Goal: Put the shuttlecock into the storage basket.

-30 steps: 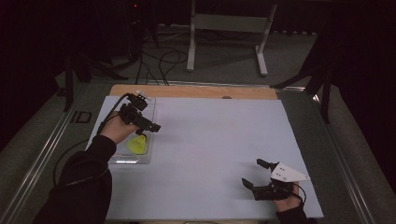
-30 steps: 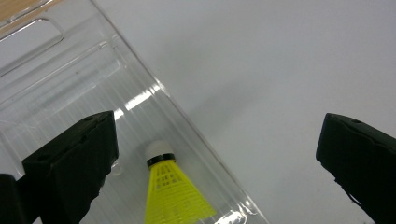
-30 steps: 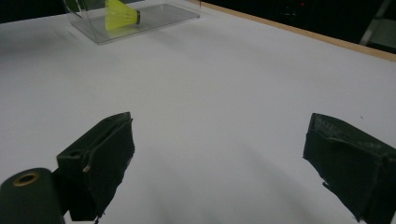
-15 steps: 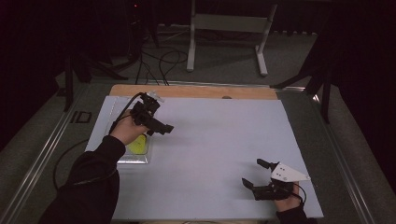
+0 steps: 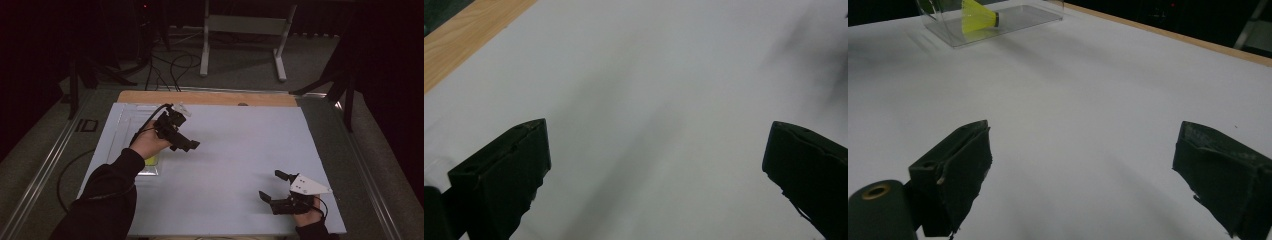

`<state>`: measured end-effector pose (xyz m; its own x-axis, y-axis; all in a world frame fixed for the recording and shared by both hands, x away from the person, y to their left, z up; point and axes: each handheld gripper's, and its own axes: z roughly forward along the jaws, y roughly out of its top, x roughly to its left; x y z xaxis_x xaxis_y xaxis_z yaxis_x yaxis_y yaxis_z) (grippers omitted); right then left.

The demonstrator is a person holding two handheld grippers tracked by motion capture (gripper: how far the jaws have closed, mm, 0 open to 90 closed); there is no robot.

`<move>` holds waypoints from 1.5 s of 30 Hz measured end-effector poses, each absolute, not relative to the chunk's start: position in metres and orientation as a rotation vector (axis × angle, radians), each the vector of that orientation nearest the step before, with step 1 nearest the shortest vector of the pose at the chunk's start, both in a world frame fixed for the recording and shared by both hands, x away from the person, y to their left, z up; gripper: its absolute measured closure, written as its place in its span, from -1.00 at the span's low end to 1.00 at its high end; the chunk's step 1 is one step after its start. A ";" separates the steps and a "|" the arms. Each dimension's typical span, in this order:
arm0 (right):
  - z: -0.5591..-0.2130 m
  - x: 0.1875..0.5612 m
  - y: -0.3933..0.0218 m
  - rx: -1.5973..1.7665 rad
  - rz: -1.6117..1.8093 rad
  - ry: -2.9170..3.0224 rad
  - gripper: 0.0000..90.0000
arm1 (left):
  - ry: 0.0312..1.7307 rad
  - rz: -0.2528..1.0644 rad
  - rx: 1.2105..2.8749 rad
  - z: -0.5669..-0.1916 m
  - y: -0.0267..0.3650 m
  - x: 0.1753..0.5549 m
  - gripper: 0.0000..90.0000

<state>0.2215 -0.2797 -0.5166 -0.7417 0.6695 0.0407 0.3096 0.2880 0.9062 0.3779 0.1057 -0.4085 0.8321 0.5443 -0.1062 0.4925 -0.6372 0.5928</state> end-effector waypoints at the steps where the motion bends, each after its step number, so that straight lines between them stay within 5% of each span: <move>1: -0.516 0.221 -0.280 0.884 1.439 2.215 -0.81 | 0.749 0.106 2.382 -0.409 0.103 0.376 -1.00; 20: -0.516 0.222 -0.280 0.880 1.441 2.215 -0.81 | 0.589 0.029 2.409 -0.430 0.069 0.345 -1.00; 45: -0.515 0.221 -0.279 0.877 1.439 2.219 -0.81 | 0.532 -0.046 2.429 -0.464 0.077 0.299 -1.00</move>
<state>0.2212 -0.2793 -0.5153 -0.7454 0.6655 0.0376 0.3058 0.2913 0.9065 0.2985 0.0772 -0.4642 0.9172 0.3637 -0.1627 0.3862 -0.7109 0.5877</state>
